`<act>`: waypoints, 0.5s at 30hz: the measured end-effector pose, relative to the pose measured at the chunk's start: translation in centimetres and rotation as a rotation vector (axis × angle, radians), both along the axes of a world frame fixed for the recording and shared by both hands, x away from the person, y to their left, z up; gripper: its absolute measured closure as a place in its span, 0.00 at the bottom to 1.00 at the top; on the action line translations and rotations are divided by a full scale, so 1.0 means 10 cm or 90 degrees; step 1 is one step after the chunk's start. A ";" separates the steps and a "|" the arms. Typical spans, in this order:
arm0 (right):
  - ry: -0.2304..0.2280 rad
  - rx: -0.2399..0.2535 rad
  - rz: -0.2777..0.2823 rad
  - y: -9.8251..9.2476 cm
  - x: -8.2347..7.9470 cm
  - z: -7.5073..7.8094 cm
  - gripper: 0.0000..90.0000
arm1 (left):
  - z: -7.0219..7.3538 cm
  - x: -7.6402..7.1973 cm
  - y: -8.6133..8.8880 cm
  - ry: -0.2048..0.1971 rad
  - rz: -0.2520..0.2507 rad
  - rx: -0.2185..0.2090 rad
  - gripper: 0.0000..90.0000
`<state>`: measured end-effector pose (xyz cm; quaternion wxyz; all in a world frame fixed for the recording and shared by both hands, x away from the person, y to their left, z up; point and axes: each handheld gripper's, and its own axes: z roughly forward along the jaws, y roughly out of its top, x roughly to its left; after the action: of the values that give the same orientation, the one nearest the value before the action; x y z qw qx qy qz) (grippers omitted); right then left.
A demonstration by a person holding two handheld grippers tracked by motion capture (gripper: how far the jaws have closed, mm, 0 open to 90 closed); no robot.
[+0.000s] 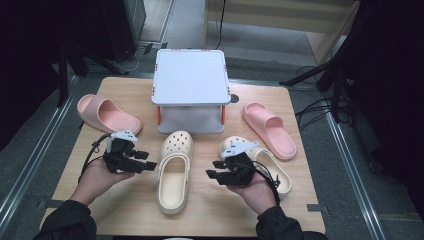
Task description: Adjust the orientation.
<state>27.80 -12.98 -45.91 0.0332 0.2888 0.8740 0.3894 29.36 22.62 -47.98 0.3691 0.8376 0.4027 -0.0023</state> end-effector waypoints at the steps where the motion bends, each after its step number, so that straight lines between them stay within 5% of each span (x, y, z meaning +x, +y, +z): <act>1: 0.000 0.000 0.000 0.00 0.00 0.00 0.65 | 0.00 0.00 0.00 0.000 0.000 0.000 0.44; 6: -0.006 0.007 -0.028 -0.26 -0.09 0.04 0.65 | 0.04 0.05 -0.03 -0.011 0.004 -0.004 0.42; 15: -0.018 0.008 -0.098 -0.72 -0.24 0.11 0.65 | 0.02 0.15 -0.04 0.007 0.001 0.003 0.42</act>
<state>25.42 -20.16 -44.78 0.0738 0.3498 0.8462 0.3951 30.86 22.23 -47.82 0.3650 0.8381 0.4054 -0.0054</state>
